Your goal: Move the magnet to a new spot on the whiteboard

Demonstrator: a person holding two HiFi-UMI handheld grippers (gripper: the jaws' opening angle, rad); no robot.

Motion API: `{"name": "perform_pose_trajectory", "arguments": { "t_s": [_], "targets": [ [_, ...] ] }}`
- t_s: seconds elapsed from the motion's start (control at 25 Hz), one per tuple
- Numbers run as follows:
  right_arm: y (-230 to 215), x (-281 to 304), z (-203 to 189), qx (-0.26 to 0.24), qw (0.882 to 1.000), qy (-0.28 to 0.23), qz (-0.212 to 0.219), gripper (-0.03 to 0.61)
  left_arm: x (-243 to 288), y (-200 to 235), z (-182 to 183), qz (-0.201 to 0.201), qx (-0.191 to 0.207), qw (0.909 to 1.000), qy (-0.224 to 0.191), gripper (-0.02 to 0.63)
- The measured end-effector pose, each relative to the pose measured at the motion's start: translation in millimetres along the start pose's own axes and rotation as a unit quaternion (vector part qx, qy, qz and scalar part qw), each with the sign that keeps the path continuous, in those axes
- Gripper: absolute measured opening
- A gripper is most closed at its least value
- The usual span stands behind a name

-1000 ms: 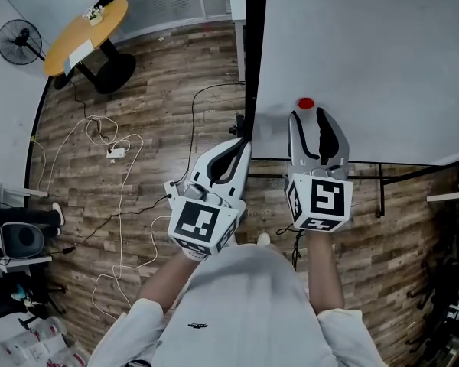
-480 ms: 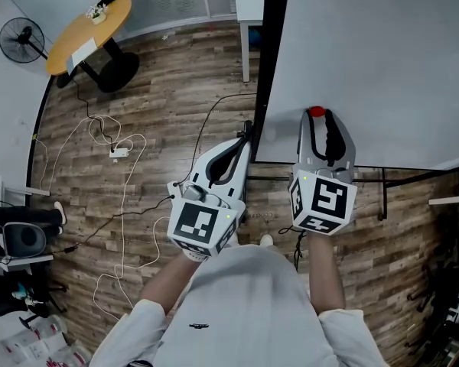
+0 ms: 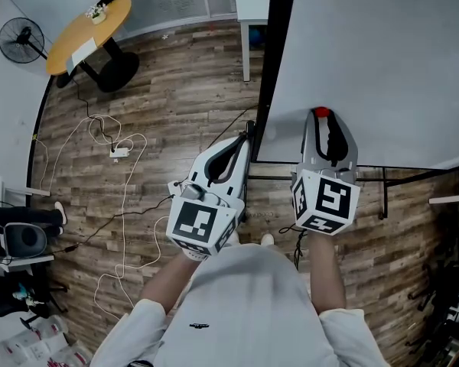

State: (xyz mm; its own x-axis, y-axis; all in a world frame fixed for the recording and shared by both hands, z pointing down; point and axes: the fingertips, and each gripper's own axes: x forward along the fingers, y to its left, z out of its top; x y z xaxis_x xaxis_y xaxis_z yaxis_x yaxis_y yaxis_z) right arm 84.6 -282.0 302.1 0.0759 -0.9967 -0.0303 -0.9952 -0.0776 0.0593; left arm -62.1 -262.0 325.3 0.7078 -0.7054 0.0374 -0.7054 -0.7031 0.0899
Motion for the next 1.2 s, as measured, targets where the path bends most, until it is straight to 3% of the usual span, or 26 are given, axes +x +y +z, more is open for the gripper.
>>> {"name": "perform_pose_trajectory", "arguments": {
  "t_s": [0.6,1.2],
  "targets": [
    [2.4,-24.3,2.8,0.006,1.0,0.002,0.029,0.132,-12.7,-16.5,1.3,-0.001,0.001,1.0,-0.004,0.006],
    [-29.9,-72.4,5.8,0.016,0.999,-0.008,0.041,0.132,-15.4,-52.5,4.5,-0.014,0.003,0.9998,-0.01,0.006]
  ]
}}
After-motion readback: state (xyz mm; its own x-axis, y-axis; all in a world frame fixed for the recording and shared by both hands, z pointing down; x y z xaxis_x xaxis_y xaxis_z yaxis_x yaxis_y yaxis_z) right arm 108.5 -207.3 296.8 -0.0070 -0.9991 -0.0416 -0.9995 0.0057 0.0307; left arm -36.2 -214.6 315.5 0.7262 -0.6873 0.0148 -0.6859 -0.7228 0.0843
